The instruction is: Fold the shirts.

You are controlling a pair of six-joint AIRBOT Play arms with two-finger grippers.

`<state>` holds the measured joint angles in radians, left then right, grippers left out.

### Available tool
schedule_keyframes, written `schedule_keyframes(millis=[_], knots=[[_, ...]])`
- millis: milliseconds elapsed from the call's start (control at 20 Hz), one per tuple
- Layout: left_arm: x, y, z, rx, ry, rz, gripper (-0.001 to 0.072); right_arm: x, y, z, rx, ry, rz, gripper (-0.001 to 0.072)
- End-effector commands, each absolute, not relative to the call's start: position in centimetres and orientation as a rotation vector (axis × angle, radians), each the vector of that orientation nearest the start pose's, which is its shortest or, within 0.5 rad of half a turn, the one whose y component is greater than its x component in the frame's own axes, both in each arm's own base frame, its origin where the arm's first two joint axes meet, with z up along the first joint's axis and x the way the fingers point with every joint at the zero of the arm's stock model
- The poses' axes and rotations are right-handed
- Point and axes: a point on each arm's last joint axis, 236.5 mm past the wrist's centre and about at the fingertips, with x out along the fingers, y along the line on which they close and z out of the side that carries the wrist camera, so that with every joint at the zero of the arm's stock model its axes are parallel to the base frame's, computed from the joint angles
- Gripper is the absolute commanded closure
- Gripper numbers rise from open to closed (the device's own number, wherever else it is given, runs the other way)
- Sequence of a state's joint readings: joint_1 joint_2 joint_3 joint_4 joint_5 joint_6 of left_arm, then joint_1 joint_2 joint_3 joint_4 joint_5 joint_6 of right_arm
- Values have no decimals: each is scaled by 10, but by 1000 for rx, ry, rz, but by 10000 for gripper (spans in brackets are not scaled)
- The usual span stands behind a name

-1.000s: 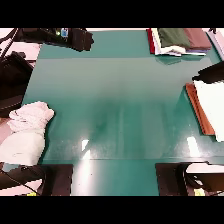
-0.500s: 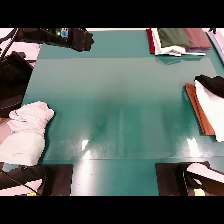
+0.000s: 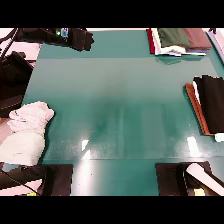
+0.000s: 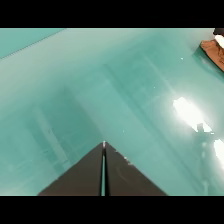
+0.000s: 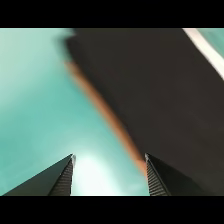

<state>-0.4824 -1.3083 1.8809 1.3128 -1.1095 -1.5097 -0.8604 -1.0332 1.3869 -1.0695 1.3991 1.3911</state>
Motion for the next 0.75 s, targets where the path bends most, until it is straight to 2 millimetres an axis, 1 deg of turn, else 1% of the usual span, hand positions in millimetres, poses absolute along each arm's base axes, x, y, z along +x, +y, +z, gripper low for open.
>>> schedule_keyframes(millis=[0,100,150,200,300,350,400,550,700], knots=[[397,-269,311,12,547,-682,685,347,-97,214,490,744,-58,193],[397,-269,311,11,548,-682,685,359,-37,209,430,779,94,199],[397,-269,311,11,547,-682,685,362,-10,205,400,798,159,203],[397,-269,311,11,548,-682,685,364,16,202,373,810,225,248],[397,-269,311,11,547,-682,685,367,57,199,329,810,318,480],[397,-269,311,11,548,-682,685,368,71,197,296,807,346,654],[397,-269,311,11,547,-682,685,368,81,196,264,805,363,690],[397,-270,311,10,548,-683,685,364,100,196,220,808,405,690],[397,-270,311,10,547,-684,685,363,105,196,215,810,419,690]])
